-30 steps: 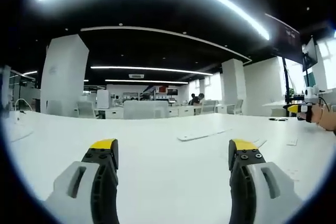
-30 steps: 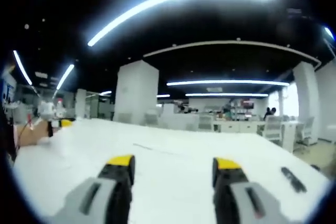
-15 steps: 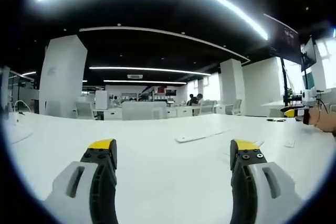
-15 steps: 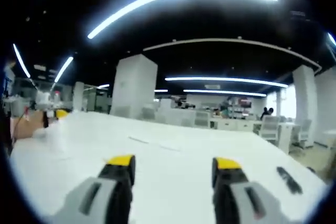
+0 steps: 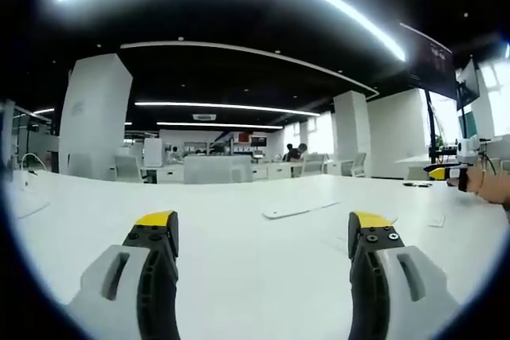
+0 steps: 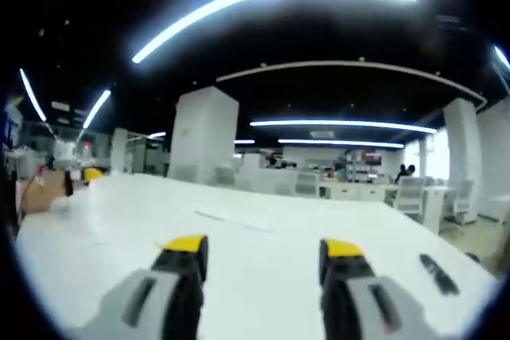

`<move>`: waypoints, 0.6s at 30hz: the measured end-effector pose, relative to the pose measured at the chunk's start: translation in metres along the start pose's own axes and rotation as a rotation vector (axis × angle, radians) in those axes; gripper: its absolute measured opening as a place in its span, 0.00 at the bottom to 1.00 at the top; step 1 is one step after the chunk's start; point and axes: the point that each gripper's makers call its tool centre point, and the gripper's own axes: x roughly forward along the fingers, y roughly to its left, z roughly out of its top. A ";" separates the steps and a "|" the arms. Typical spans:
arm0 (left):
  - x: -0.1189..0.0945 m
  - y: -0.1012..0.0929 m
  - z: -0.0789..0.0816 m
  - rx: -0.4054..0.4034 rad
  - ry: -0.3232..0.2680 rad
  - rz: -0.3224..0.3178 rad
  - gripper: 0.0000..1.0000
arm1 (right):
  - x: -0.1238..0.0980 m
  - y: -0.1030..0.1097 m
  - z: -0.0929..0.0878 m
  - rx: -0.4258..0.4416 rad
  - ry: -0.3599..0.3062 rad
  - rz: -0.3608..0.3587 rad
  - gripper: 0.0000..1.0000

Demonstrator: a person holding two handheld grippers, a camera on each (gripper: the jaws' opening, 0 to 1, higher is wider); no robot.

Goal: Locate the socket holder cover, grip the socket holder cover, clip it into the socket holder slot.

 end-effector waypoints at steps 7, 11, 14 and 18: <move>0.000 -0.005 0.000 0.008 0.004 -0.012 0.86 | 0.000 0.000 -0.001 0.004 0.005 0.004 0.58; -0.001 -0.004 0.002 0.010 0.001 -0.011 0.86 | 0.000 0.000 0.000 0.011 0.001 0.007 0.58; 0.000 -0.005 0.001 0.010 0.004 -0.017 0.85 | 0.001 0.001 0.000 0.010 -0.002 0.013 0.58; 0.001 -0.006 -0.001 0.006 0.016 -0.027 0.85 | 0.001 0.003 -0.001 0.006 0.004 0.020 0.58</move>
